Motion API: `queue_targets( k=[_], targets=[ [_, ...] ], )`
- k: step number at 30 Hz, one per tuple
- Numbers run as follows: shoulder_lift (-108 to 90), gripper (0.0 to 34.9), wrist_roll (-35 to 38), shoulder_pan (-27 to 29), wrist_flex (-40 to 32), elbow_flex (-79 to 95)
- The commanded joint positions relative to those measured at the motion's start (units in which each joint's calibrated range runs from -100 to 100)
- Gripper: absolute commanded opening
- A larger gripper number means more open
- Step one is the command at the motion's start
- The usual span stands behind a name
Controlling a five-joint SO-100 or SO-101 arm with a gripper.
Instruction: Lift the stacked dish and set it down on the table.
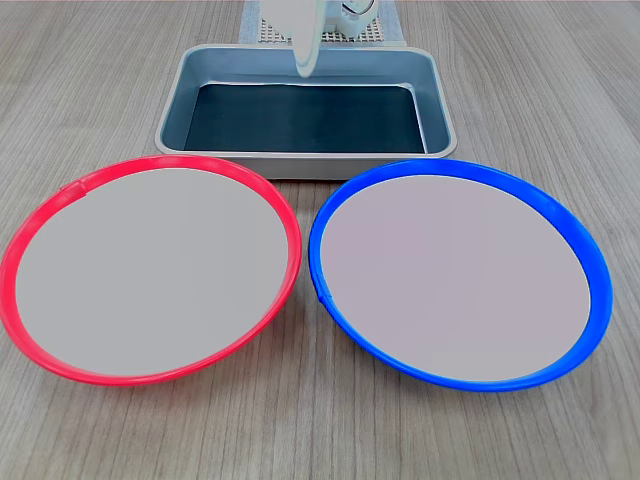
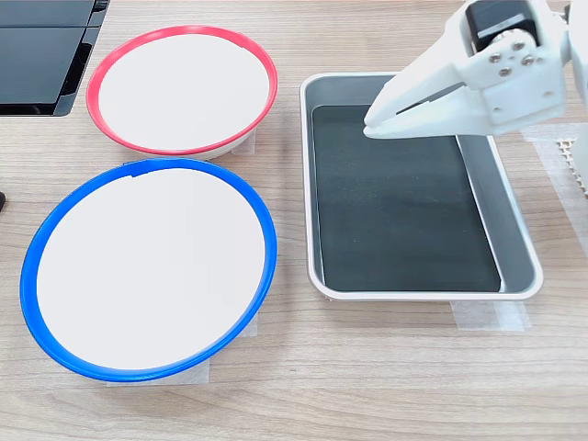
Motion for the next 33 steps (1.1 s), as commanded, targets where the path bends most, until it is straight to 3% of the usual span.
queue_targets(
  k=[1, 4, 33],
  targets=[
    [-3.58, 0.0, -0.59, 1.2, 6.77, 0.09],
    [-3.67, 0.0, -0.93, 1.38, 9.66, 0.09],
    [-3.67, 0.3, -0.78, 0.73, 9.74, 0.09]
  ],
)
